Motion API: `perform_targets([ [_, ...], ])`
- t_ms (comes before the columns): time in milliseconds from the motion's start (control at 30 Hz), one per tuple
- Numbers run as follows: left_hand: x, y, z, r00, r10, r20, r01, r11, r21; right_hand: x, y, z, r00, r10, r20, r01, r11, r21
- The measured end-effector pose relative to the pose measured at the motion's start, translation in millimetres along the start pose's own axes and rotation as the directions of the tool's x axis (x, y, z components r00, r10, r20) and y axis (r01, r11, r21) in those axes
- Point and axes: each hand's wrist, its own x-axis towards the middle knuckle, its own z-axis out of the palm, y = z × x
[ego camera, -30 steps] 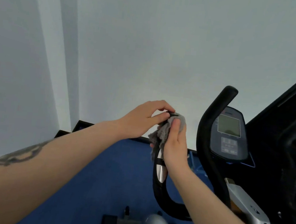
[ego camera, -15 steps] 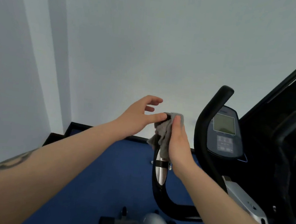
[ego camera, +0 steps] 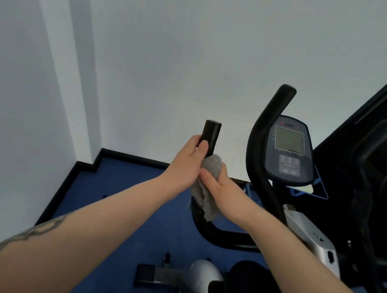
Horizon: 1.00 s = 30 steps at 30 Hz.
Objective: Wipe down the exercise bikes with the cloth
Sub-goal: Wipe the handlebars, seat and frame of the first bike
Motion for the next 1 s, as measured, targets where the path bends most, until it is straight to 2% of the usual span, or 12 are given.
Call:
perform_targets([
  [100, -5.6, -8.9, 3.8, 0.999, -0.017, -0.039, 0.019, 0.999, 0.041, -36.7, 23.4, -1.9, 0.976, 0.027, 0.218, 0.026, 0.972, -0.235],
  [167, -13.1, -15.1, 7.7, 0.998, -0.014, -0.068, 0.020, 0.996, 0.084, -54.2, 30.0, -21.4, 0.952, 0.038, 0.303, 0.111, 0.882, -0.459],
  [233, -21.8, -19.9, 12.7, 0.996, 0.007, -0.090, 0.004, 0.993, 0.119, -60.1, 25.8, -38.1, 0.934, 0.062, 0.353, 0.173, 0.785, -0.595],
  [333, -31.0, -24.9, 22.2, 0.991, 0.025, -0.133, -0.012, 0.995, 0.098, -52.4, 16.3, -28.2, 0.929, 0.055, 0.365, 0.218, 0.716, -0.663],
  [367, -31.3, -25.6, 24.3, 0.988, 0.036, -0.148, -0.022, 0.995, 0.098, -49.4, 13.2, -18.6, 0.933, 0.034, 0.358, 0.232, 0.704, -0.672],
  [467, -30.5, -27.4, 23.4, 0.987, 0.054, -0.154, -0.033, 0.990, 0.136, -51.2, 17.7, -8.4, 0.952, -0.010, 0.306, 0.190, 0.802, -0.566],
  [600, -32.2, -27.2, 24.9, 0.978, 0.071, -0.194, -0.031, 0.979, 0.201, -58.6, 22.9, -38.1, 0.918, 0.061, 0.392, 0.215, 0.753, -0.622],
  [767, -35.8, -28.1, 33.9, 0.956, 0.088, -0.280, -0.026, 0.975, 0.219, -49.4, 17.1, -17.2, 0.911, -0.037, 0.410, 0.249, 0.842, -0.478],
  [833, -35.0, -31.0, 26.4, 0.958, 0.131, -0.255, -0.047, 0.949, 0.310, -51.8, 23.0, -28.7, 0.906, -0.029, 0.421, 0.266, 0.814, -0.517],
  [933, -35.5, -33.5, 21.5, 0.961, 0.214, -0.172, -0.134, 0.912, 0.388, -55.9, 25.2, -43.8, 0.891, 0.071, 0.448, 0.256, 0.737, -0.626],
  [1000, -36.3, -32.3, 23.2, 0.946, 0.282, -0.157, -0.192, 0.883, 0.428, -49.3, 23.1, -33.9, 0.894, 0.081, 0.440, 0.238, 0.747, -0.621],
])
